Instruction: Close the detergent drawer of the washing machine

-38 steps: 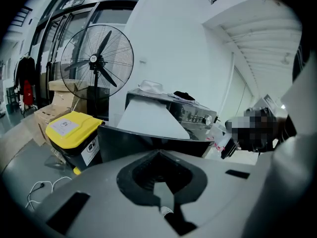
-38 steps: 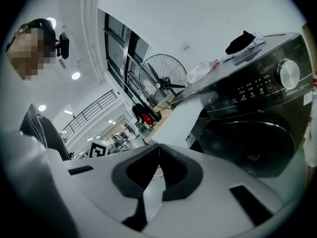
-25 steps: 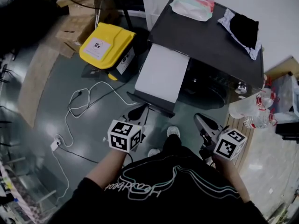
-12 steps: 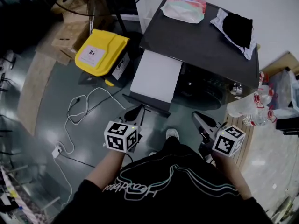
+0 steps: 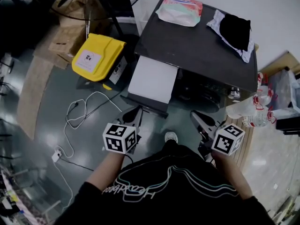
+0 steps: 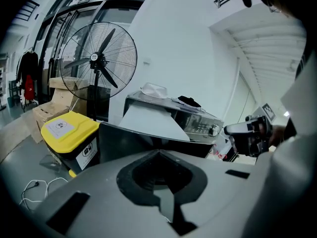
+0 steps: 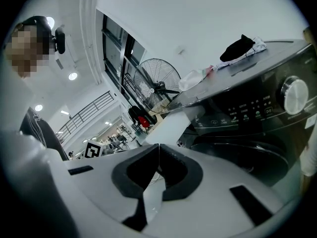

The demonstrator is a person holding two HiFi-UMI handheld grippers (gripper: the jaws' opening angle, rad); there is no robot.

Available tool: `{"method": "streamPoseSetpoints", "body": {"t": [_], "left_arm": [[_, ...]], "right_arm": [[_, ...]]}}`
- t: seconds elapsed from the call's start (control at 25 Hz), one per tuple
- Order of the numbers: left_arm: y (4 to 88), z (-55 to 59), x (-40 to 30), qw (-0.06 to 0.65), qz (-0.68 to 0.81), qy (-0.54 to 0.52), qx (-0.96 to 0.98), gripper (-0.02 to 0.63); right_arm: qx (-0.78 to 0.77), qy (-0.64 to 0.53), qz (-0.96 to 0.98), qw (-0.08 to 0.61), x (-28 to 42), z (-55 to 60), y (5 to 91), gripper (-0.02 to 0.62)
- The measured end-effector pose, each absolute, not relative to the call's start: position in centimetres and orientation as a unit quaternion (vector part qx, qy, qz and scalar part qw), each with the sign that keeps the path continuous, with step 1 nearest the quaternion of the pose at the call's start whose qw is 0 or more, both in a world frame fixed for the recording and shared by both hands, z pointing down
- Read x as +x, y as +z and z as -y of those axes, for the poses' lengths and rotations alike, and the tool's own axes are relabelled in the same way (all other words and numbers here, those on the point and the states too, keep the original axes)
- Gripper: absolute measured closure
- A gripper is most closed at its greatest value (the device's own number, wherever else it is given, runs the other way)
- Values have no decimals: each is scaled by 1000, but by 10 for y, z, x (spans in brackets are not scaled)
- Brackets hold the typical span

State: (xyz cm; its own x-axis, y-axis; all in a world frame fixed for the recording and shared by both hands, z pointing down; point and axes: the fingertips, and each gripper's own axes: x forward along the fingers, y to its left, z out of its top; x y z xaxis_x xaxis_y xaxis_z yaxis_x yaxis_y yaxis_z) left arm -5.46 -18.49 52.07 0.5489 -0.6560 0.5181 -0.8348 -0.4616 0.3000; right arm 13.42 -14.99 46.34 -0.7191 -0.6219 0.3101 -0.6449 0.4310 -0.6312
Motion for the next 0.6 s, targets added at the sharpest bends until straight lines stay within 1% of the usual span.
{"method": "streamPoseSetpoints", "body": {"t": [0.6], "left_arm": [[523, 218, -50, 276, 461, 161, 828, 584]], "right_arm": [[386, 374, 843, 18, 159, 182, 460, 568]]}}
